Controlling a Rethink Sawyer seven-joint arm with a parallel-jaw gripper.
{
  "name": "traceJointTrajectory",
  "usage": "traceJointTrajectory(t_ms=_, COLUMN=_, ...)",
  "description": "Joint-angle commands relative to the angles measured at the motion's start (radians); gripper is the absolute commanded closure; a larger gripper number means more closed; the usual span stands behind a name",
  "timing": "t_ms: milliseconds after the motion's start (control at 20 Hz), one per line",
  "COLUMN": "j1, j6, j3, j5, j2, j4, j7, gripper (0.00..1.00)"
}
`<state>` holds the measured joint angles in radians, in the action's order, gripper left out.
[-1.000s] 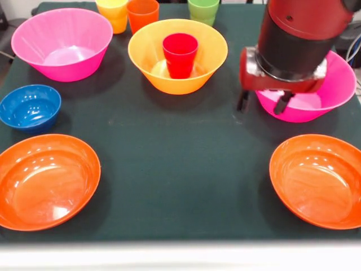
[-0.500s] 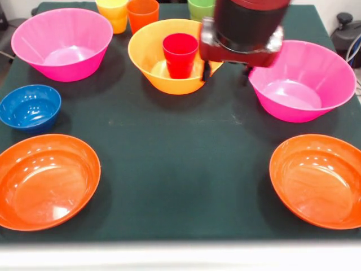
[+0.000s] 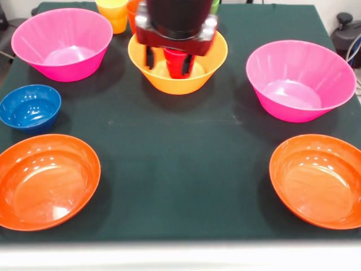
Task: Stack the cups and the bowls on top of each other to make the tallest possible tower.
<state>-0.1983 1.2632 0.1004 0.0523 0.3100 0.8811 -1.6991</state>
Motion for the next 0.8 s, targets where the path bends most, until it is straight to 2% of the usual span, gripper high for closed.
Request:
traceJointTrajectory(t_ms=50, j1=-0.041, j6=-0.064, j3=-0.159, j5=0.112, j2=-0.025, j4=0.075, j7=0.393, gripper=0.00)
traceJointTrajectory(t_ms=800, j1=-0.069, j6=-0.036, j3=-0.211, j5=0.147, j2=-0.043, j4=0.031, j7=0.392, gripper=0.00)
